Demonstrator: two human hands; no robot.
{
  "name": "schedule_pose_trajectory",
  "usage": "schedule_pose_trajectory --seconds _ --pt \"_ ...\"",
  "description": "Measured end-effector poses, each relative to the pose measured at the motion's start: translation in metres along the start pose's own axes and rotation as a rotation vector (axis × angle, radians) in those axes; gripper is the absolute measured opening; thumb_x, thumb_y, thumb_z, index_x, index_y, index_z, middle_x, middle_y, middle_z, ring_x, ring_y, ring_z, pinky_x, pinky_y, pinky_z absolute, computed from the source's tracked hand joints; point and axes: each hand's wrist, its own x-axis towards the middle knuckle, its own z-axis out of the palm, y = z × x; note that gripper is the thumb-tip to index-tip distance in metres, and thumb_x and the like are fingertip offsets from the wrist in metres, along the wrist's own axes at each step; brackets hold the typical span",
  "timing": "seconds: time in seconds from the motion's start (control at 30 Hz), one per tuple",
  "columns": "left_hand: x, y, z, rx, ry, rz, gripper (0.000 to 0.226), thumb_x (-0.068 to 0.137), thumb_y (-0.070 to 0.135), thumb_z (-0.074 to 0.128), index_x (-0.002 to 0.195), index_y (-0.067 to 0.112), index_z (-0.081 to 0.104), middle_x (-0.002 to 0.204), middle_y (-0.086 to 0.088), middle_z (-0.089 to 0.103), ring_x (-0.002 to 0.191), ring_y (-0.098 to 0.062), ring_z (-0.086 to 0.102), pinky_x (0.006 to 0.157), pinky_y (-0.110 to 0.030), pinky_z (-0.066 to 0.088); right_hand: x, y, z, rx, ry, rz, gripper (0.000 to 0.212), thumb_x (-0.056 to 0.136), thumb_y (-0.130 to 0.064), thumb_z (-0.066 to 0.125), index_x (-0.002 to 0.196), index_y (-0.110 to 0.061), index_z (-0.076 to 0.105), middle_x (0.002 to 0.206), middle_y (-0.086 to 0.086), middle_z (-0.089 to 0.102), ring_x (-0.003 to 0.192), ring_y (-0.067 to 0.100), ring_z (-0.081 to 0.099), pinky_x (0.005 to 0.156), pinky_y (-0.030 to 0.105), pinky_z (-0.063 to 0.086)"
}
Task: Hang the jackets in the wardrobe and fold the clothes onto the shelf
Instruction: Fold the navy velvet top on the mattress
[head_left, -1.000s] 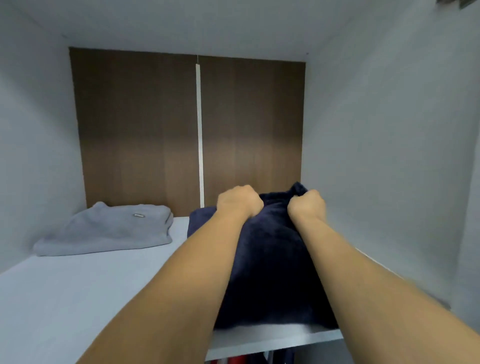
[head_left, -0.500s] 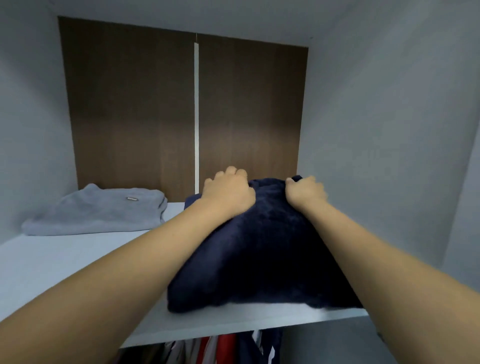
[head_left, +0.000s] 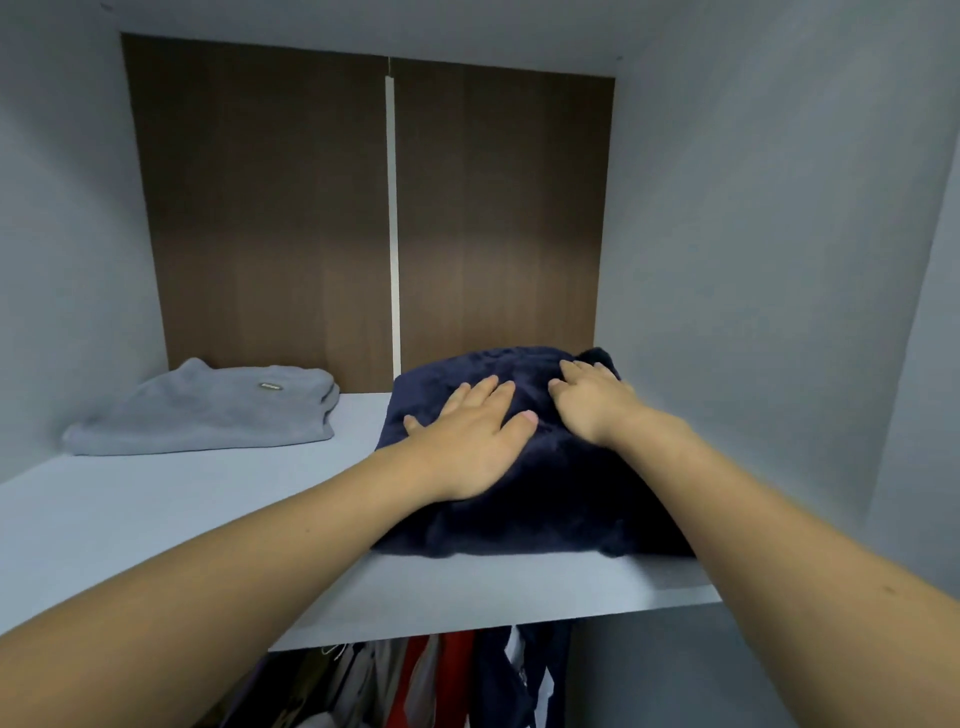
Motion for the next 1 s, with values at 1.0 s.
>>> schedule_pose_trajectory --seconds 1.0 --pt "0.211 -0.001 0.057 -0.026 -0.052 -0.105 0.068 0.097 0.055 0.018 0.158 0.025 0.016 0.166 0.009 0.002 0.152 -0.02 -0.005 0.107 -0.078 -0.005 0.2 0.084 0.044 0.066 -0.048 0.071 0.054 0.106 -0.031 0.025 0.156 -0.015 0.016 0.164 0.005 0.014 0.151 0.022 0.011 0.12 0.034 0.004"
